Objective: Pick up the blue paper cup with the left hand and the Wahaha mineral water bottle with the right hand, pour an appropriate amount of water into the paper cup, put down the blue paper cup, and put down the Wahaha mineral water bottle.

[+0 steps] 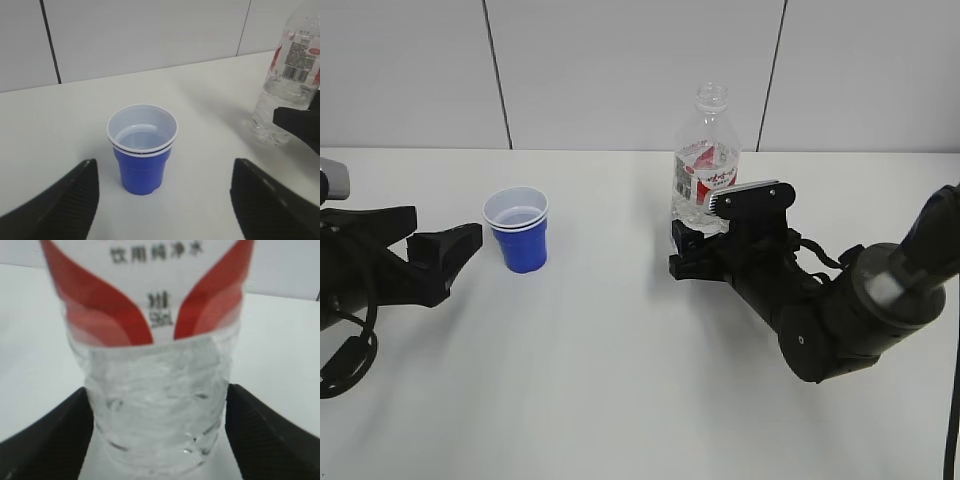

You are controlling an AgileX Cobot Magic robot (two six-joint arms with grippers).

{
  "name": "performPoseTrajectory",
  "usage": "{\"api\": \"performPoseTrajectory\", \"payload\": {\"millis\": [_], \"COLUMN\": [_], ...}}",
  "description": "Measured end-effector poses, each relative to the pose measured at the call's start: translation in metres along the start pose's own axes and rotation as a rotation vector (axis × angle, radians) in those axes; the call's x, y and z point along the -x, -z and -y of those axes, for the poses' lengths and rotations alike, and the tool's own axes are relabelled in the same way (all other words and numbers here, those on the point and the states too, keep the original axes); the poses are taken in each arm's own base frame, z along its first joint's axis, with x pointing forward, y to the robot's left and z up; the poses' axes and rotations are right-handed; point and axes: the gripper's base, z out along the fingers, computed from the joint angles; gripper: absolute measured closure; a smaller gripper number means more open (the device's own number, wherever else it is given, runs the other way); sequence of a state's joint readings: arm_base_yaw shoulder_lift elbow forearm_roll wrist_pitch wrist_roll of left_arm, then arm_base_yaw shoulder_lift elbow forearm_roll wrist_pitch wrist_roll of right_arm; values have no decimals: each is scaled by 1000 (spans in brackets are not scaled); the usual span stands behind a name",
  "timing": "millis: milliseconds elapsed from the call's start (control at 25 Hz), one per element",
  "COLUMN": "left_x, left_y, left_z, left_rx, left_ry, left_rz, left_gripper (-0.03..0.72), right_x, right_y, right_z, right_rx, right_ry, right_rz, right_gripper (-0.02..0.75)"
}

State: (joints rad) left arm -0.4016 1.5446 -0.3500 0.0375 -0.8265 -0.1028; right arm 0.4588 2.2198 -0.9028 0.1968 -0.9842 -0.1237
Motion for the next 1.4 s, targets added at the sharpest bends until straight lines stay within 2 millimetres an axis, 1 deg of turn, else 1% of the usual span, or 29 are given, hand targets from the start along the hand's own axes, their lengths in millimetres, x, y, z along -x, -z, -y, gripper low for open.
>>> {"api": "performPoseTrajectory", "payload": {"millis": [120, 240, 360, 440, 520, 560, 680, 720, 880, 1000, 1120, 1240, 1400], "left_x": [-1, -3, -5, -4, 1, 3, 20, 26, 56, 68, 73, 72, 72], "left_y": [0, 0, 1, 5, 10, 12, 20, 23, 42, 62, 83, 106, 139], "left_z": [0, 0, -1, 0, 1, 2, 2, 2, 2, 2, 3, 7, 12], "left_rx": [1, 3, 8, 7, 4, 5, 27, 40, 92, 125, 142, 130, 86], "left_ry": [0, 0, 0, 14, 40, 49, 52, 49, 71, 90, 117, 138, 126], "left_rz": [-7, -31, -70, -99, -130, -161, -258, -305, -436, -566, -678, -777, -858], "left_gripper": [69, 69, 71, 72, 73, 75, 83, 85, 97, 100, 101, 102, 103], "right_x": [-6, -12, -8, 2, 16, 26, 53, 64, 91, 106, 115, 119, 126], "right_y": [8, 20, 37, 50, 59, 64, 81, 89, 120, 147, 174, 200, 233], "right_z": [1, 3, 5, 6, 7, 8, 8, 9, 12, 12, 11, 13, 21], "right_rx": [2, 4, 17, 22, 32, 38, 67, 77, 114, 168, 225, 271, 252], "right_ry": [-4, -7, -6, -8, -6, 4, 48, 59, 78, 84, 100, 143, 156], "right_rz": [1, -8, -38, -55, -90, -96, -165, -183, -295, -381, -478, -575, -667], "right_gripper": [129, 129, 130, 130, 130, 133, 141, 142, 145, 147, 148, 148, 148]}}
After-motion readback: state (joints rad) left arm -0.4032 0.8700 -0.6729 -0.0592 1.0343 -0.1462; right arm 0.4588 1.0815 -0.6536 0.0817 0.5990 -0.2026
